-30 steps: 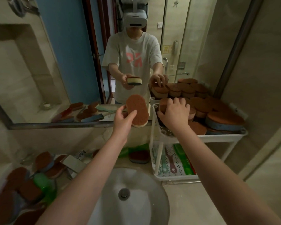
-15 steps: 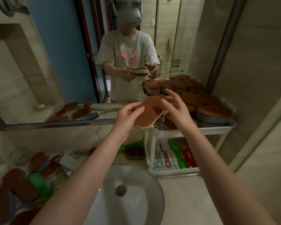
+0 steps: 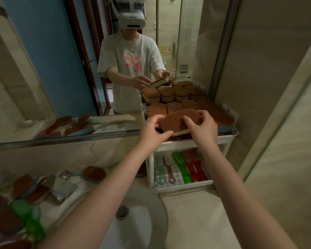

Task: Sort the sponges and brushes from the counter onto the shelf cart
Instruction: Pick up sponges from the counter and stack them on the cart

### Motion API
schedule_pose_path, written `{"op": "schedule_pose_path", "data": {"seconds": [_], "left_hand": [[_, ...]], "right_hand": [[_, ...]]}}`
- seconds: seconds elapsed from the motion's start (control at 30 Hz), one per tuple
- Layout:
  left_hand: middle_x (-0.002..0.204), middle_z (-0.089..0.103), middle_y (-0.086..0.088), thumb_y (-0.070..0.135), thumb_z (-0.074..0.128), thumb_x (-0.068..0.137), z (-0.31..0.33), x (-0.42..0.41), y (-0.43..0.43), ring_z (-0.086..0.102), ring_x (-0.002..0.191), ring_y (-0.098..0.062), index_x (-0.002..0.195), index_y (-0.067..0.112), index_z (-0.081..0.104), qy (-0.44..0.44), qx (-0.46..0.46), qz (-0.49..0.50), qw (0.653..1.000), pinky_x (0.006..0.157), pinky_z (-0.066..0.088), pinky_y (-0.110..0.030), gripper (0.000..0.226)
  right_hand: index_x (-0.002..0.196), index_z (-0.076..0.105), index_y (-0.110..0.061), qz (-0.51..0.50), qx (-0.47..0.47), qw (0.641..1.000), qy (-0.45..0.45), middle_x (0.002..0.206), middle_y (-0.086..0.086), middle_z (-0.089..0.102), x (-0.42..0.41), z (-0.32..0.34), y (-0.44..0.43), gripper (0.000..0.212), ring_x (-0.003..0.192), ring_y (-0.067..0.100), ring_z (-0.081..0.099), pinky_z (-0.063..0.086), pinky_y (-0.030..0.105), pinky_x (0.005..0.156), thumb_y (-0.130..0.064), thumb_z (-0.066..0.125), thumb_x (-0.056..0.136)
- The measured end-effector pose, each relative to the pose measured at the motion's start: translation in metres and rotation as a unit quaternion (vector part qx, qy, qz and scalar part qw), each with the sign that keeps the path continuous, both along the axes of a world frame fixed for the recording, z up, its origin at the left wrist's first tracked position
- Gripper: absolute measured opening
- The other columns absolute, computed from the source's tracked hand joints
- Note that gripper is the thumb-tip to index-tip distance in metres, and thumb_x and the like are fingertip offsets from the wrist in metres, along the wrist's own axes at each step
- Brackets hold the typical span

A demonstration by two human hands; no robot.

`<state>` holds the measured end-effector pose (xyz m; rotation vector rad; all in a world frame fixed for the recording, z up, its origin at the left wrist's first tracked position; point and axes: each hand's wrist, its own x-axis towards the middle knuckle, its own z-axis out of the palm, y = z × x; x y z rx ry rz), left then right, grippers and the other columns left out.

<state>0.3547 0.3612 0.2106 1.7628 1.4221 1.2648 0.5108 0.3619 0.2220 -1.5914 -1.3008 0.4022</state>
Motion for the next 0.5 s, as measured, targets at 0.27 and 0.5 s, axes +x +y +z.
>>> {"op": "schedule_pose_path", "data": {"seconds": [0.27,0.5], "left_hand": [[0.110,0.050,0.005,0.025,0.072,0.079,-0.005,0.005,0.001,0.050,0.090,-0.005,0.121,0.017,0.059,0.105,0.041,0.032,0.993,0.067,0.036,0.001,0.044],[0.123,0.049,-0.005,0.034,0.057,0.089,-0.004,0.007,0.002,0.041,0.120,-0.021,0.136,0.018,0.048,0.210,0.029,0.044,0.976,0.098,0.030,-0.023,0.050]], "right_hand": [[0.102,0.072,-0.017,-0.027,0.115,0.955,-0.273,0.106,0.005,0.060,0.000,-0.020,0.005,0.026,0.084,0.027,0.060,0.046,0.030,0.060,-0.034,0.060,0.088],[0.094,0.077,-0.018,-0.030,0.130,0.925,-0.355,0.094,0.003,0.071,0.003,-0.021,0.008,0.033,0.087,0.030,0.055,0.042,0.035,0.065,-0.036,0.051,0.091]]}}
